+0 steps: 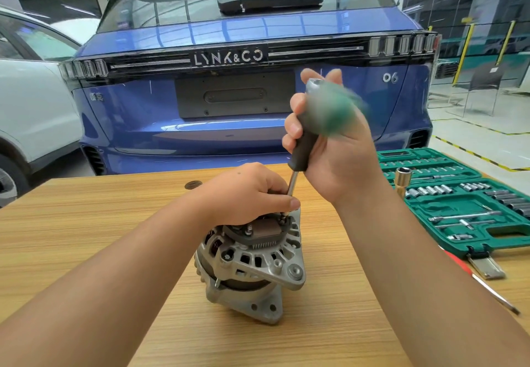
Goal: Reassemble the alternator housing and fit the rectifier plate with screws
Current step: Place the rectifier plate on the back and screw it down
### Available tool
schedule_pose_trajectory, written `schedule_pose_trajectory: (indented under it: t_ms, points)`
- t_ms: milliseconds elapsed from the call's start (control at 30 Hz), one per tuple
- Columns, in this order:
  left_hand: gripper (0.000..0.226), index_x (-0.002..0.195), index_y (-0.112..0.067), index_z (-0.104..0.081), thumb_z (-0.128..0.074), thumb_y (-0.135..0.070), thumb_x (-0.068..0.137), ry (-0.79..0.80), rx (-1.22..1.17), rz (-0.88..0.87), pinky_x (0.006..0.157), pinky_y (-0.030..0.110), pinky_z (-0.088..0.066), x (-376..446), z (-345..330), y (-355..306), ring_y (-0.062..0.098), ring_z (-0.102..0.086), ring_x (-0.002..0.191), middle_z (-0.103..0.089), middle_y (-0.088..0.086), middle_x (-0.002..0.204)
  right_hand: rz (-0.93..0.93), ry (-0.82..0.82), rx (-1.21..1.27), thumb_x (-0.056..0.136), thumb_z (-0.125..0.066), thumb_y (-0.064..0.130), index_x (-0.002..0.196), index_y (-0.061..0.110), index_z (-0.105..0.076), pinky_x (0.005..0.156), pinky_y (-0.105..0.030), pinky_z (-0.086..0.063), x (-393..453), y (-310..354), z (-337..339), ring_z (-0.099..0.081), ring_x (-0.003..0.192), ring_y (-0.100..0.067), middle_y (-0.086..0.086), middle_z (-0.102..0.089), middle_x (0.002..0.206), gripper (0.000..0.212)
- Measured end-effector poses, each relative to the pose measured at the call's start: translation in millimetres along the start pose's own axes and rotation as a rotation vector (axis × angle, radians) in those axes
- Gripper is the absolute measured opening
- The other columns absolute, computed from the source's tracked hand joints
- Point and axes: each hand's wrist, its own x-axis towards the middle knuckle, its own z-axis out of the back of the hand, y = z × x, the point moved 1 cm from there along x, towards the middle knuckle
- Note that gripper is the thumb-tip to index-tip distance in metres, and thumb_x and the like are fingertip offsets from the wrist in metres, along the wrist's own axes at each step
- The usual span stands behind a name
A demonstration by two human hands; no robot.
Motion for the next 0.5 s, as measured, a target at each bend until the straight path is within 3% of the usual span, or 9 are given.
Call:
schedule_pose_trajectory:
  t_ms: [67,133,200,267,400,500]
  points:
    - [0.034,0.074,-0.035,-0.059,-0.056,-0.063,0.092,0.003,0.039,-0.010,0.049,0.021,-0.031,0.1,-0.1,-1.8,0.000,-0.048,0.053,-0.054,-0.019,0.063,0.072,-0.174,-0.178,0.097,-0.064,0.030,0.091,0.016,-0.060,0.050,-0.026,-0.036,1.0,0.2,-0.9,-0.043,0.050,-0.010,0.007,-0.050,0.064,0.015]
    - [0.035,0.073,-0.036,-0.058,-0.055,-0.064,0.092,0.001,0.051,-0.013,0.050,0.021,-0.031,0.6,-0.7,-1.8,-0.001,-0.048,0.054,-0.053,-0.019,0.064,0.035,-0.217,-0.202,0.096,-0.067,0.025,0.086,0.017,-0.059,0.052,-0.025,-0.037,2.1,1.9,1.1,-0.042,0.050,-0.009,0.007,-0.048,0.063,0.015]
    - [0.037,0.073,-0.032,-0.055,-0.055,-0.064,0.093,-0.007,0.051,-0.012,0.050,0.023,-0.031,1.2,-1.1,-0.4,0.001,-0.046,0.053,-0.051,-0.018,0.062,-0.061,-0.088,-0.058,0.096,-0.062,0.020,0.101,0.017,-0.059,0.058,-0.025,-0.040,0.8,3.8,2.5,-0.047,0.056,-0.009,0.006,-0.053,0.071,0.007]
    - [0.038,0.074,-0.031,-0.056,-0.056,-0.063,0.093,-0.008,0.045,-0.011,0.049,0.023,-0.031,1.1,-1.0,0.7,0.001,-0.046,0.052,-0.051,-0.017,0.061,-0.067,0.009,0.030,0.096,-0.058,0.014,0.118,0.021,-0.057,0.063,-0.025,-0.043,-1.3,4.0,2.3,-0.053,0.064,-0.009,0.006,-0.058,0.079,0.023]
    - [0.037,0.080,-0.027,-0.061,-0.058,-0.062,0.091,-0.006,-0.005,-0.003,0.052,0.024,-0.036,-0.3,-0.3,2.5,0.000,-0.050,0.054,-0.055,-0.014,0.064,0.203,0.056,-0.187,0.099,-0.052,0.005,0.123,0.029,-0.053,0.059,-0.027,-0.046,-4.3,-4.1,-5.2,-0.056,0.067,-0.014,0.002,-0.063,0.084,0.034]
    - [0.035,0.081,-0.028,-0.060,-0.058,-0.062,0.092,-0.012,-0.001,-0.010,0.049,0.020,-0.034,-0.4,-0.4,1.5,0.000,-0.050,0.053,-0.054,-0.016,0.064,0.252,0.056,-0.230,0.098,-0.051,0.005,0.127,0.027,-0.052,0.058,-0.029,-0.046,-3.7,-5.2,-5.7,-0.052,0.065,-0.016,-0.002,-0.060,0.086,0.036]
